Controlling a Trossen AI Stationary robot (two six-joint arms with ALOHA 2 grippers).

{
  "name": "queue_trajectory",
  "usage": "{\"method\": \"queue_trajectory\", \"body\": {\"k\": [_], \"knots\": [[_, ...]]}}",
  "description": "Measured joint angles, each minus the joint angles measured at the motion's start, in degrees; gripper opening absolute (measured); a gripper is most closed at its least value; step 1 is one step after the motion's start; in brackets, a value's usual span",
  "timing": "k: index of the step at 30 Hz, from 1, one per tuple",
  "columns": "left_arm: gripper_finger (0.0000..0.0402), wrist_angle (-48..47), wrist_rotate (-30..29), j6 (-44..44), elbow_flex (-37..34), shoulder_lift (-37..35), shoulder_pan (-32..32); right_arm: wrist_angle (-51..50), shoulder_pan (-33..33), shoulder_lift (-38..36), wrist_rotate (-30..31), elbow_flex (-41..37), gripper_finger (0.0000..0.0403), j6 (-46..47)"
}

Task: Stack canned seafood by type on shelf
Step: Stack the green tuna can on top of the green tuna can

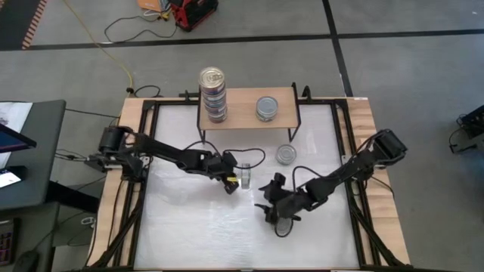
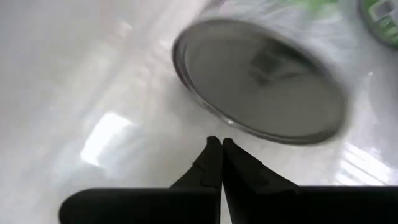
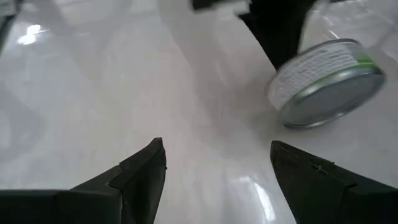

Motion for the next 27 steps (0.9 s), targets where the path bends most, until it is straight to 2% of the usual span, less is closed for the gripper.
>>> {"method": "queue_trajectory", "body": {"k": [6, 12, 14, 17, 20, 24, 27], "knots": [[0.0000, -1.70, -16.51, 6.86, 0.08, -8.57, -5.12, -0.27, -2.62, -0.27, 1.89, 0.00, 0.0311, 2.30], [0.0000, -3.18, -38.87, 11.36, 0.09, -13.48, -12.71, 2.54, -6.06, 1.31, 11.16, 0.21, 0.0311, 4.64], [0.0000, -4.17, -44.18, 11.41, 0.13, -13.63, -15.07, 2.21, -6.73, 2.35, 12.68, 1.69, 0.0311, 6.20], [0.0000, -4.59, -47.50, 12.98, 0.12, -13.49, -17.10, -0.89, -7.95, 5.43, 13.24, 6.48, 0.0311, 8.03], [0.0000, -4.23, -47.65, 16.62, 0.12, -13.43, -17.58, -8.50, -8.58, 9.59, 14.50, 14.47, 0.0311, 9.40], [0.0000, -4.18, -47.66, 22.25, 0.13, -13.47, -17.61, -25.63, -8.46, 15.20, 18.37, 26.59, 0.0311, 19.14], [0.0000, -4.74, -47.44, 25.17, 0.13, -13.47, -17.85, -32.74, -8.40, 19.31, 19.82, 32.81, 0.0311, 25.75]]}}
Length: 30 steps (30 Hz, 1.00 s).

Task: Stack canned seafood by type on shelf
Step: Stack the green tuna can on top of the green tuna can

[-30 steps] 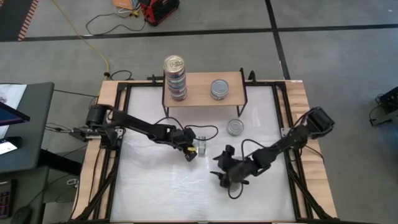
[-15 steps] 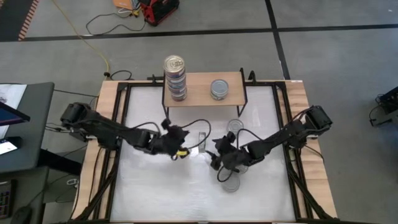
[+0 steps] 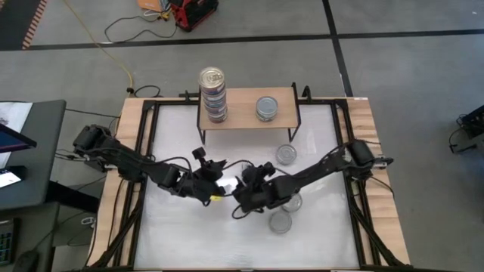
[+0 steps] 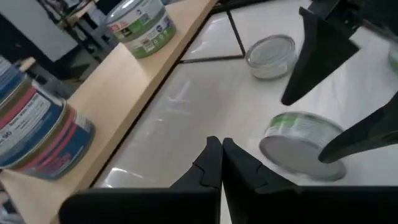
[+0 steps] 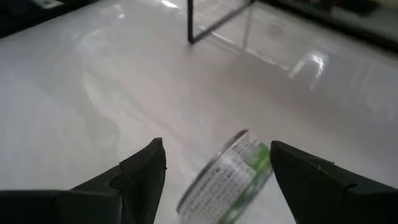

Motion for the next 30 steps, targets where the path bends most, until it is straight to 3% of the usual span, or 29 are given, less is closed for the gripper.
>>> {"method": "queue_trajectory", "body": {"k": [9, 16, 30], "knots": [[0.0000, -3.30, 3.56, 3.61, 0.04, -3.62, -3.27, -13.47, 1.55, 11.54, 3.83, 13.30, 0.0311, 15.13], [0.0000, -6.02, 10.41, 4.33, 0.09, -7.32, -4.00, -26.47, 3.37, 16.76, 6.65, 21.94, 0.0311, 26.47], [0.0000, -10.17, 14.59, 6.63, 0.09, -8.13, -4.00, -32.31, 3.17, 16.10, 7.61, 25.07, 0.0311, 29.24]]}}
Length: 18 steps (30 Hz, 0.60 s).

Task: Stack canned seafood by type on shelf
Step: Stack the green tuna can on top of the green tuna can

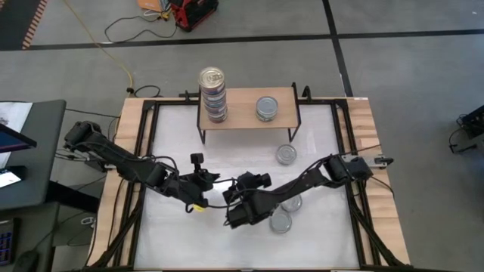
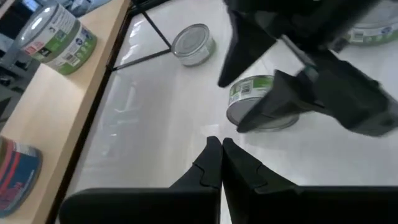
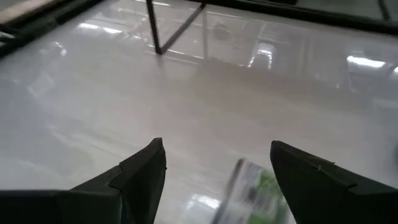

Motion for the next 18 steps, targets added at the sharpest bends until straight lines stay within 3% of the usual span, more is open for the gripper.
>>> {"method": "queue_trajectory", "body": {"k": [7, 18], "knots": [[0.0000, -1.65, -0.01, 1.54, 0.00, 0.00, 0.24, -6.55, 0.68, -2.72, -5.71, 0.34, 0.0311, 6.67], [0.0000, -1.51, 0.02, 1.94, 0.00, 0.02, 0.28, -6.66, -1.79, -3.32, -22.16, 6.54, 0.0311, 2.30]]}}
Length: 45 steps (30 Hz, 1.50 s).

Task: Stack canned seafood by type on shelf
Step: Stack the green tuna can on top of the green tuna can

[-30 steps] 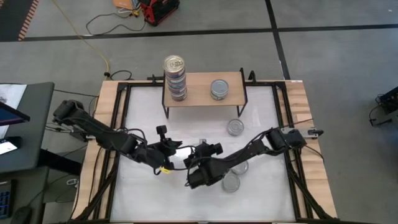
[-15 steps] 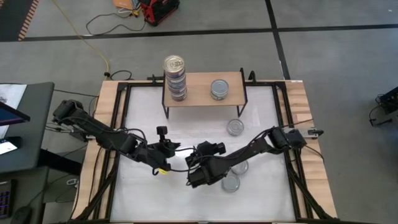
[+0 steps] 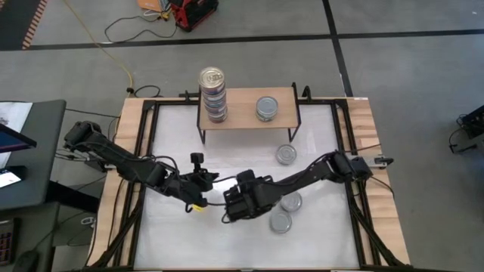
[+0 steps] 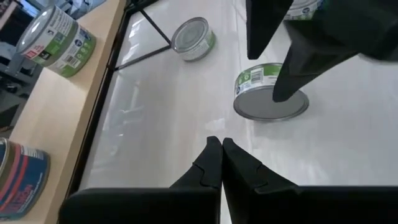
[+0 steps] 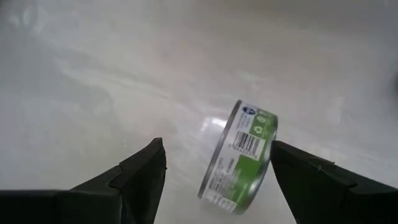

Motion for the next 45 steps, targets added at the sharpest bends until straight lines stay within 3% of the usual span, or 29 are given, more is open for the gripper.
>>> {"method": "queue_trajectory", "body": {"k": [9, 16, 26, 37, 41, 45], "knots": [[0.0000, -0.26, -0.16, -0.07, 0.00, -1.18, 0.02, -9.48, -0.72, 0.02, -5.21, 0.50, 0.0311, 7.54], [0.0000, 0.43, -3.69, 1.22, 0.00, -6.47, 0.02, -5.46, -0.37, 0.11, -5.19, 0.50, 0.0311, 5.95], [0.0000, 0.26, -1.55, 0.11, 0.00, -15.16, -0.02, -0.75, -1.33, 0.24, -4.25, -4.51, 0.0311, 5.41], [0.0000, -0.84, -1.44, -0.75, 0.00, -17.22, -1.37, 10.23, -6.04, 0.21, -2.54, -12.51, 0.0310, -2.48], [0.0000, -3.30, -1.44, -0.75, 0.00, -17.22, -1.57, 12.15, -7.25, 0.35, -1.05, -14.98, 0.0291, -4.44], [0.0000, -5.63, -1.53, -0.84, 0.00, -17.22, -1.57, 12.95, -7.81, 0.26, -0.14, -15.91, 0.0241, -5.19]]}}
